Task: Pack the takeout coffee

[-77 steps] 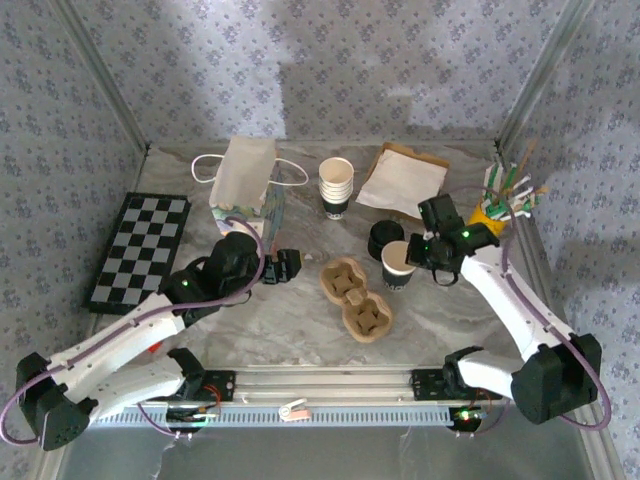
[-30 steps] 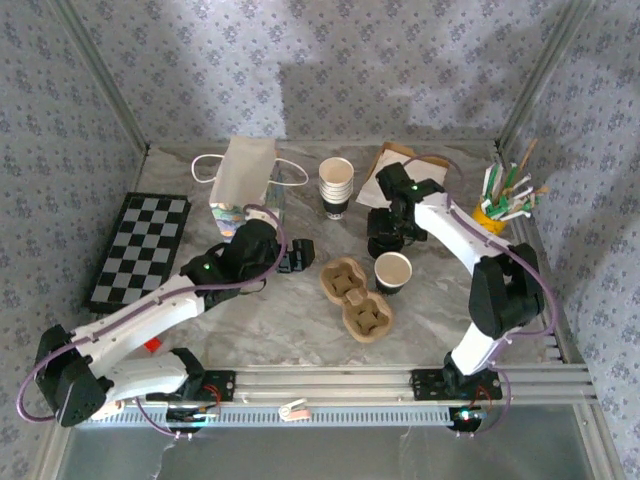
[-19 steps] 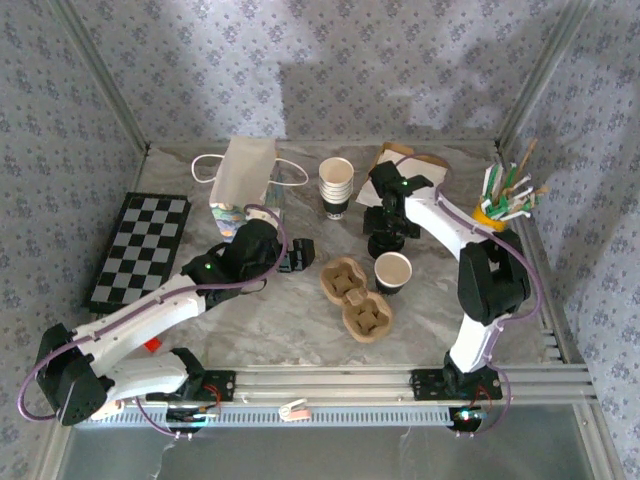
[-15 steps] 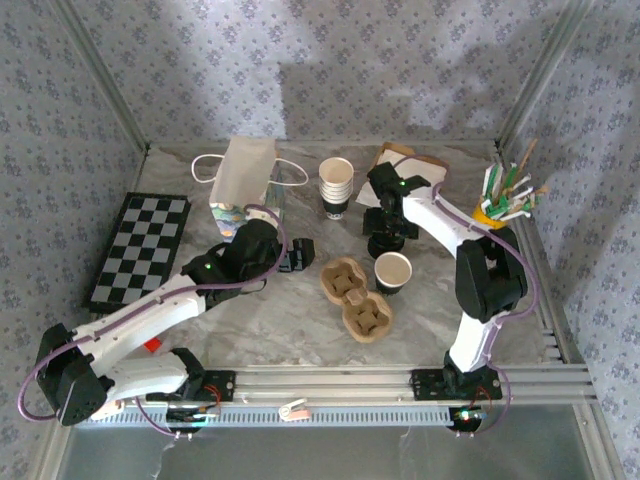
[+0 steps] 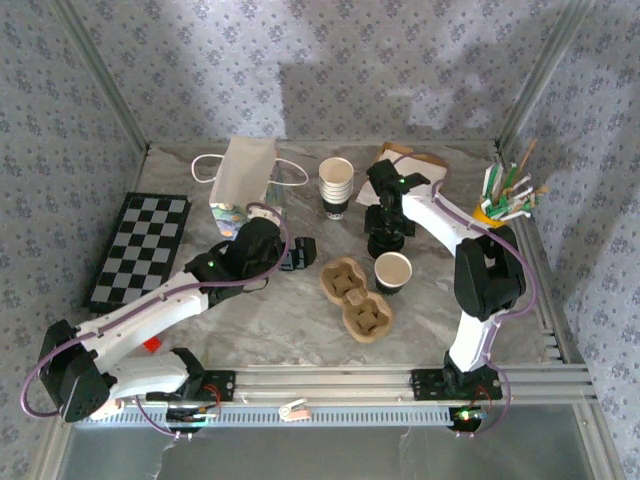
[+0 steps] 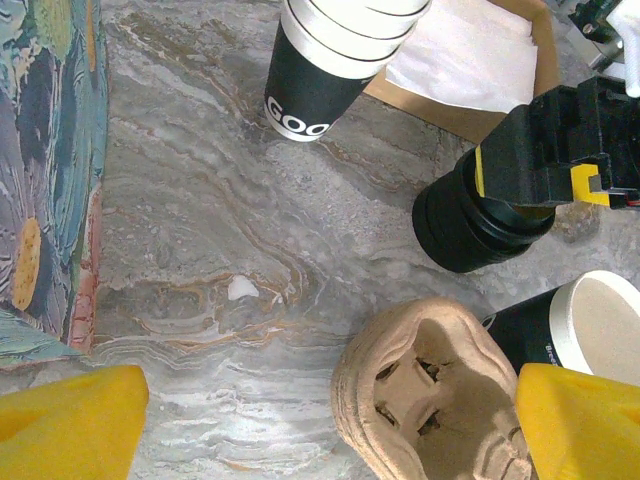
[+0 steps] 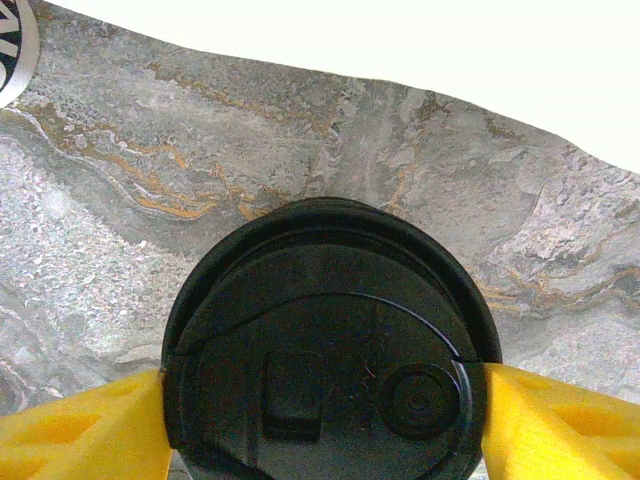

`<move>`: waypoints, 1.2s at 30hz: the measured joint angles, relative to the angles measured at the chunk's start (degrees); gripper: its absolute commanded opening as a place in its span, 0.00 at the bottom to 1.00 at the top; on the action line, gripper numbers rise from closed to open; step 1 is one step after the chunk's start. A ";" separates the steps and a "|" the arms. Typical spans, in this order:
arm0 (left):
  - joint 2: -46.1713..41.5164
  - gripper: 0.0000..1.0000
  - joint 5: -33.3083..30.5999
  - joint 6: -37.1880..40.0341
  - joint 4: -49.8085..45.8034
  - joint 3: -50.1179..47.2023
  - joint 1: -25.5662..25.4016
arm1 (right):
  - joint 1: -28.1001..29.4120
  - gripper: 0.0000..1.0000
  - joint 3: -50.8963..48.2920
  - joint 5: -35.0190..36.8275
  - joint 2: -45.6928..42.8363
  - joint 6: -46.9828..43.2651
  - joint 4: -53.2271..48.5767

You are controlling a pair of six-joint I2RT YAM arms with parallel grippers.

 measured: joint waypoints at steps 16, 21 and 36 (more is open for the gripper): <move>-0.44 0.93 1.29 -2.03 0.00 0.98 -0.87 | -1.25 0.75 1.09 0.20 -9.88 -0.83 -4.87; -0.44 0.93 1.53 -4.37 0.20 1.18 -2.75 | -0.59 0.74 0.28 1.01 -16.76 -1.07 -7.54; 1.62 0.92 1.75 -9.27 3.34 1.16 -5.99 | 9.11 0.75 -14.69 2.12 -30.40 3.17 -10.84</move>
